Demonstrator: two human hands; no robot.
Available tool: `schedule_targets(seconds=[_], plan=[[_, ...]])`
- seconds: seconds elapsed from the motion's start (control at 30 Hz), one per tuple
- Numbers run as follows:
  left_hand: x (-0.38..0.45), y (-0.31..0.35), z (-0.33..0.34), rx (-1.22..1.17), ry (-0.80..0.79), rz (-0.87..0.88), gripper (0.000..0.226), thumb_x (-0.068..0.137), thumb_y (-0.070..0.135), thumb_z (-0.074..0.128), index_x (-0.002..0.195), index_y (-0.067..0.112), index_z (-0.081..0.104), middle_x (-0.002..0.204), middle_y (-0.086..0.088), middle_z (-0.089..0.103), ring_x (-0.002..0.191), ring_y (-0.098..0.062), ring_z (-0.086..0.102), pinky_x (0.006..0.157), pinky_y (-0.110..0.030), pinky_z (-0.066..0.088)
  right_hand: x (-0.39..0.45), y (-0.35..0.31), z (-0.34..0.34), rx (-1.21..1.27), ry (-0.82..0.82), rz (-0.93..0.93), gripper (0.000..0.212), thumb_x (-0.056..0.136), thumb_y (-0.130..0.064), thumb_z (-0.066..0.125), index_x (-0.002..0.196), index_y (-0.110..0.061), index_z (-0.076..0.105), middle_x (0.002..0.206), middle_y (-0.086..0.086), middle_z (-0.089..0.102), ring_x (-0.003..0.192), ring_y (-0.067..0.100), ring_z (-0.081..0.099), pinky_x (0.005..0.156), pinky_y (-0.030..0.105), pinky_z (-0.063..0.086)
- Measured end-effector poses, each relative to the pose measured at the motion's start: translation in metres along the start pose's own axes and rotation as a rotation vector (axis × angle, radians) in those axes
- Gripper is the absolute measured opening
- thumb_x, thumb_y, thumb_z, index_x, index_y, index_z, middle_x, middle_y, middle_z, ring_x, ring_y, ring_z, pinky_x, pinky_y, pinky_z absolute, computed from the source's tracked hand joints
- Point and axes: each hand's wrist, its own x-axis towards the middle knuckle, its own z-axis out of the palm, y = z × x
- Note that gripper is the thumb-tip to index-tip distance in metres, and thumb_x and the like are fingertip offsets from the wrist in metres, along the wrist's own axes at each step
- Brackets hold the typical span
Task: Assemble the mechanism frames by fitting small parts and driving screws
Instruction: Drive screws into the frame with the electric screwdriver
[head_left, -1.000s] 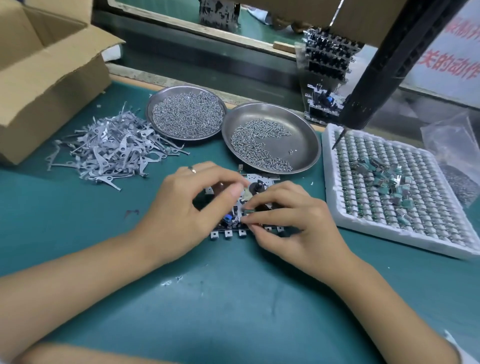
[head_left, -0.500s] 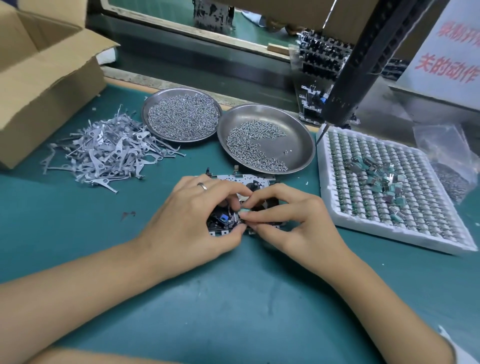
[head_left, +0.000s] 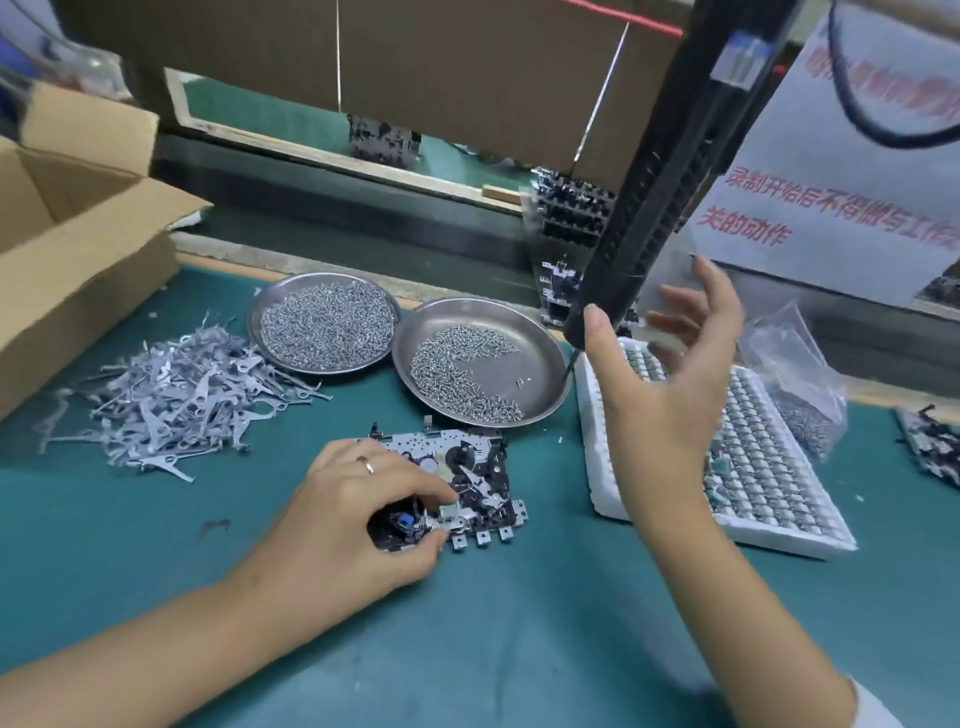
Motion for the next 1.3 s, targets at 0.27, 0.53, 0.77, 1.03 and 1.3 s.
schedule_targets(seconds=[0.27, 0.53, 0.77, 1.03, 1.3], plan=[[0.001, -0.005, 0.002, -0.029, 0.001, -0.011, 0.022, 0.066, 0.047, 0.063, 0.085, 0.038, 0.071, 0.080, 0.030, 0.063, 0.085, 0.006, 0.054, 0.088, -0.023, 0.036, 0.044, -0.033, 0.030, 0.212, -0.016, -0.024, 0.075, 0.087, -0.014, 0.067, 0.146, -0.015, 0.020, 0.112, -0.015, 0.060, 0.096, -0.005, 0.059, 0.081, 0.005, 0.041], [0.000, -0.005, 0.002, -0.039, 0.001, -0.023, 0.024, 0.067, 0.050, 0.063, 0.085, 0.037, 0.072, 0.081, 0.032, 0.062, 0.088, 0.009, 0.052, 0.090, -0.022, 0.034, 0.009, -0.045, 0.035, 0.496, -0.142, 0.067, 0.023, 0.086, -0.017, 0.063, 0.101, -0.019, 0.047, 0.070, 0.008, 0.054, 0.049, 0.021, 0.052, 0.047, 0.028, 0.046], [0.001, -0.002, 0.000, -0.032, -0.004, -0.027, 0.019, 0.064, 0.032, 0.075, 0.083, 0.029, 0.074, 0.080, 0.026, 0.064, 0.081, -0.001, 0.054, 0.087, -0.028, 0.036, -0.033, -0.044, 0.035, 0.784, -0.252, 0.118, 0.018, 0.078, -0.021, 0.061, 0.089, -0.022, 0.047, 0.051, 0.000, 0.050, 0.036, 0.019, 0.045, 0.043, 0.022, 0.039], [0.000, 0.000, -0.001, -0.025, -0.016, -0.022, 0.026, 0.069, 0.043, 0.063, 0.082, 0.023, 0.074, 0.080, 0.018, 0.069, 0.080, -0.006, 0.054, 0.087, -0.030, 0.037, -0.044, -0.046, 0.041, 0.806, -0.246, 0.156, 0.022, 0.078, -0.020, 0.059, 0.094, -0.018, 0.044, 0.053, 0.000, 0.049, 0.036, 0.020, 0.043, 0.043, 0.024, 0.038], [0.001, 0.001, -0.001, 0.001, 0.000, -0.023, 0.015, 0.064, 0.028, 0.075, 0.076, 0.021, 0.072, 0.077, 0.020, 0.063, 0.078, -0.007, 0.054, 0.083, -0.028, 0.037, -0.044, -0.046, 0.044, 0.804, -0.235, 0.135, 0.022, 0.078, -0.017, 0.057, 0.095, -0.015, 0.043, 0.053, 0.004, 0.047, 0.036, 0.021, 0.042, 0.043, 0.025, 0.038]])
